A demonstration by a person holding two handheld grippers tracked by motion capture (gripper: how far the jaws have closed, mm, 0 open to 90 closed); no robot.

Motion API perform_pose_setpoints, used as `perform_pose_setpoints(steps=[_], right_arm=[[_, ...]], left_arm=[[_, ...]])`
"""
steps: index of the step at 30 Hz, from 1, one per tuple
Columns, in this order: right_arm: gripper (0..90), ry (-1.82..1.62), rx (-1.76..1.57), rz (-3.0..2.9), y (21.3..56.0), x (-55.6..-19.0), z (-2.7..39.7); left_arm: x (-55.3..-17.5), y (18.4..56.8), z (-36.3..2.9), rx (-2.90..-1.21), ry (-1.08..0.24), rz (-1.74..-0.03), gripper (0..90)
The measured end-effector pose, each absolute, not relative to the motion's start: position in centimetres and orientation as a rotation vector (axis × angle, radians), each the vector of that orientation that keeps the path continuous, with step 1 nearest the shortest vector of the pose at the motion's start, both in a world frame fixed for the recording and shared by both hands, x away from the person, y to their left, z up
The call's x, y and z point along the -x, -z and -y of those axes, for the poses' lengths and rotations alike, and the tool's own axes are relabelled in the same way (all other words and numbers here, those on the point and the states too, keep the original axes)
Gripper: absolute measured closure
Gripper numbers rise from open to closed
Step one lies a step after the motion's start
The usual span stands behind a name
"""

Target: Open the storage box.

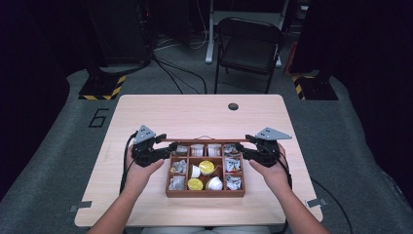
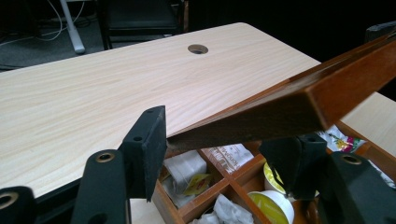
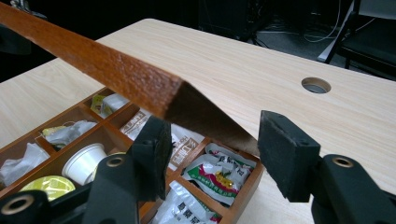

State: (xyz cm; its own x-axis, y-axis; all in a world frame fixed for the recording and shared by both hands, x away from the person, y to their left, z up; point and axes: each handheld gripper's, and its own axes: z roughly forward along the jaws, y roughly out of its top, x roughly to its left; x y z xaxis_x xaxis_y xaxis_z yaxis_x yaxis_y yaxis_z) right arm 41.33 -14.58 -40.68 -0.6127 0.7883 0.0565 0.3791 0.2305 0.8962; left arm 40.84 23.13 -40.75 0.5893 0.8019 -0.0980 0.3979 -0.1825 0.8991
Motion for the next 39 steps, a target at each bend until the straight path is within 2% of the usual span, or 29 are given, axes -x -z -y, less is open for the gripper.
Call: perform_pose_setpoints(steps=[17,39], right_arm=[[39.4,-1.341,-1.127,-2.071,41.2,-43.5,13.5],[39.9,-1.364,-1.154,-2.008,41.2,-44.7,13.0]], left_arm=[[-42.8,41.5,-22.3,-1.764,-0.511,-0.994,35.1],[-45.1,43.4,-21.7,-1.737,-0.508,-1.044,34.5]])
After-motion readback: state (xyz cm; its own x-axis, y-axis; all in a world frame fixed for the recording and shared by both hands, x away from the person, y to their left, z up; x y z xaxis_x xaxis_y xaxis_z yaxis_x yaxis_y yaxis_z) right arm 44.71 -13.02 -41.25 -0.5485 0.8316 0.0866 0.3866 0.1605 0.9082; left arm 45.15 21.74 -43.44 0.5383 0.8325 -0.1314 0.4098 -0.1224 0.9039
